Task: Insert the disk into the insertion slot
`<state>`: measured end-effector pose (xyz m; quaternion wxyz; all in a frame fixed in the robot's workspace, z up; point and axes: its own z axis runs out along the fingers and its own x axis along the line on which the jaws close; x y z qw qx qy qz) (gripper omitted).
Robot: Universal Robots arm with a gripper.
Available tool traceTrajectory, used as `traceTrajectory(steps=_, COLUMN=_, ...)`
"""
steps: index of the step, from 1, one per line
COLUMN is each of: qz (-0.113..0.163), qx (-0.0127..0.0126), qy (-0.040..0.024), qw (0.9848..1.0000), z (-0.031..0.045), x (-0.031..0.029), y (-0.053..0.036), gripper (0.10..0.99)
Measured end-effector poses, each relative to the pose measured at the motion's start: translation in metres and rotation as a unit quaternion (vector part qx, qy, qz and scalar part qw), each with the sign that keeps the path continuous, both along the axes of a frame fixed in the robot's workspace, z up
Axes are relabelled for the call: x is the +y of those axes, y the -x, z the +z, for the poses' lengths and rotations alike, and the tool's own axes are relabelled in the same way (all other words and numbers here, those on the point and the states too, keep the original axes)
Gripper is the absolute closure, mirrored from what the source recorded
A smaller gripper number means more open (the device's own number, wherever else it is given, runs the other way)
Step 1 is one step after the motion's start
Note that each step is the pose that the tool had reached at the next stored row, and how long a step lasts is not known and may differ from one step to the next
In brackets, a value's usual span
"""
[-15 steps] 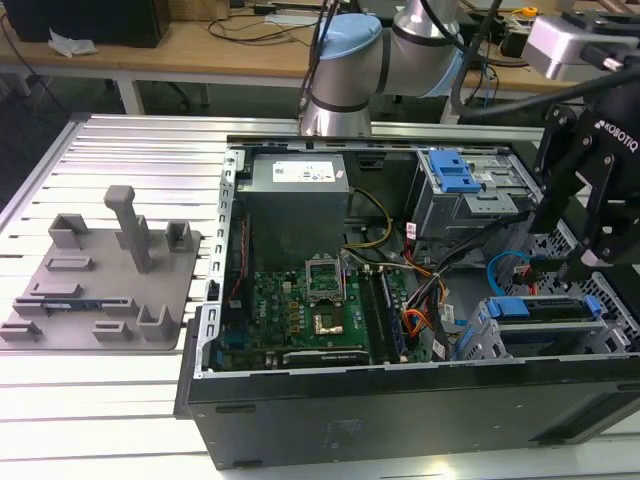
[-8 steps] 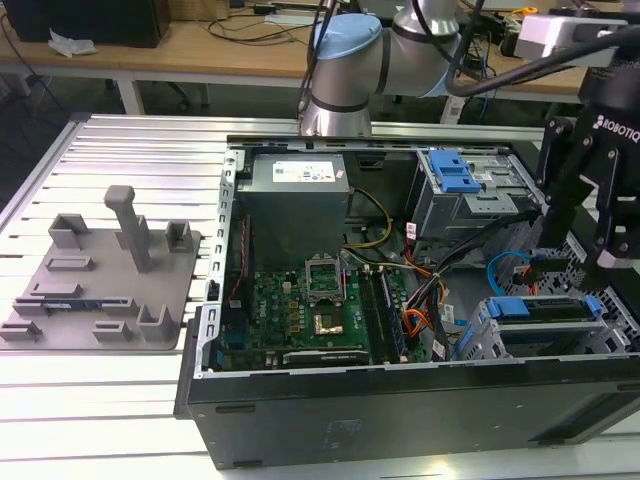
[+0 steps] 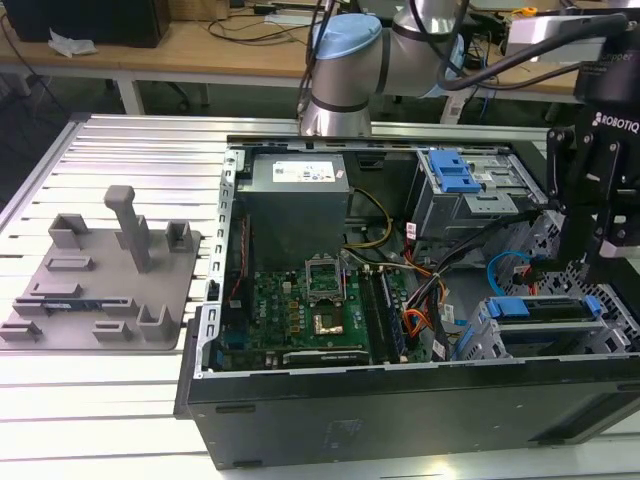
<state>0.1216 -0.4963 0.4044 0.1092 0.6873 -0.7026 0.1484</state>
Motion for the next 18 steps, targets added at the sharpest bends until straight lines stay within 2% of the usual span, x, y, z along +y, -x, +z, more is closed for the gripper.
traceTrajectory(steps=2, qz=0.000, qx=-0.0060, qy=0.0035, qw=1.0000, z=-0.0002, x=0.0029, y=0.0004, gripper=0.675)
traceTrajectory(steps=3, qz=0.000, qx=-0.0083, qy=0.0040, qw=1.0000, z=-0.0015, x=0.0080, y=0.0002, gripper=0.675)
traceTrajectory(steps=8, qz=-0.034, qx=-0.0084, qy=0.0042, qw=0.9994, z=-0.0034, x=0.0083, y=0.0001, gripper=0.675)
traceTrajectory(steps=10, qz=-0.040, qx=-0.0090, qy=0.0045, qw=0.9991, z=-0.0054, x=0.0101, y=0.0001, gripper=0.675)
traceTrajectory(steps=13, qz=-0.041, qx=-0.0092, qy=0.0049, qw=0.9991, z=-0.0102, x=0.0231, y=-0.0003, gripper=0.675)
traceTrajectory(steps=14, qz=-0.040, qx=-0.0091, qy=0.0049, qw=0.9991, z=-0.0122, x=0.0291, y=-0.0012, gripper=0.675)
traceTrajectory(steps=15, qz=-0.041, qx=-0.0091, qy=0.0050, qw=0.9991, z=-0.0133, x=0.0324, y=-0.0033, gripper=0.675)
traceTrajectory(steps=16, qz=-0.041, qx=-0.0091, qy=0.0050, qw=0.9991, z=-0.0146, x=0.0354, y=-0.0067, gripper=0.675)
traceTrajectory(steps=18, qz=-0.040, qx=-0.0091, qy=0.0050, qw=0.9991, z=-0.0215, x=0.0502, y=-0.0222, gripper=0.675)
